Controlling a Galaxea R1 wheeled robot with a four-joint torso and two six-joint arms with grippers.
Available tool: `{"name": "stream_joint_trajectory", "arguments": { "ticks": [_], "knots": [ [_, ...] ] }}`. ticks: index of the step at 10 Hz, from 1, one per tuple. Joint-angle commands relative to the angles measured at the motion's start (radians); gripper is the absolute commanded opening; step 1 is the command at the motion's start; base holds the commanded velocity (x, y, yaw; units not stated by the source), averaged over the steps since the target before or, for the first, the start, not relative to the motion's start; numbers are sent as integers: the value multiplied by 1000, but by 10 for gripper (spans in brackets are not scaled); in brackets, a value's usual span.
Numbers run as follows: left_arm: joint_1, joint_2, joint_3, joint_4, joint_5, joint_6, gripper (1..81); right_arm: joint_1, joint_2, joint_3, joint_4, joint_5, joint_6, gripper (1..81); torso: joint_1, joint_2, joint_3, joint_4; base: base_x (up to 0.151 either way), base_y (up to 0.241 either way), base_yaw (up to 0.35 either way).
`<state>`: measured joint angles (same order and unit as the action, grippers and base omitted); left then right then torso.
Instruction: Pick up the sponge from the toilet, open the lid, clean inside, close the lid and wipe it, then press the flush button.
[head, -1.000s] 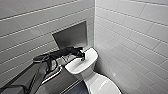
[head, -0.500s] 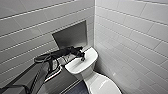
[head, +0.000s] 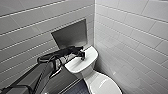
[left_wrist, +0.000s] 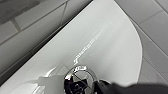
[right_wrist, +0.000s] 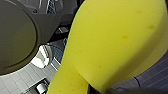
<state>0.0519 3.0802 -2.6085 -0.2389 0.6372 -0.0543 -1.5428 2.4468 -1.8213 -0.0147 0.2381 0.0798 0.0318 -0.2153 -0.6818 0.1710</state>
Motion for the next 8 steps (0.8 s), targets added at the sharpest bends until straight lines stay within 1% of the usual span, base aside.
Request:
{"name": "stream_joint_trajectory", "arguments": {
  "ticks": [1, 3, 4, 6, 8],
  "knots": [
    [-180, -7, -30, 38, 19, 13, 10, -12, -16, 31, 2, -75, 3, 10, 0, 0, 3, 0, 0, 0, 0],
    [-162, -3, -47, 67, 9, 13, 10, -20, -12, 28, -4, -75, 3, 10, 1, 1, -20, 0, 0, 0, 0],
    [-142, 3, -70, 90, -23, 13, 10, -23, -7, 25, -5, -74, 3, 10, 1, 1, -21, 0, 0, 0, 0],
    [-108, 9, -84, 124, -27, 14, 10, -21, -1, 21, -5, -74, 3, 10, 1, 1, -20, 0, 0, 0, 0],
    [-83, 9, -81, 125, -24, 14, 10, -20, 7, 21, -7, -75, 3, 10, 1, 1, -20, 0, 0, 0, 0]
  ]
}}
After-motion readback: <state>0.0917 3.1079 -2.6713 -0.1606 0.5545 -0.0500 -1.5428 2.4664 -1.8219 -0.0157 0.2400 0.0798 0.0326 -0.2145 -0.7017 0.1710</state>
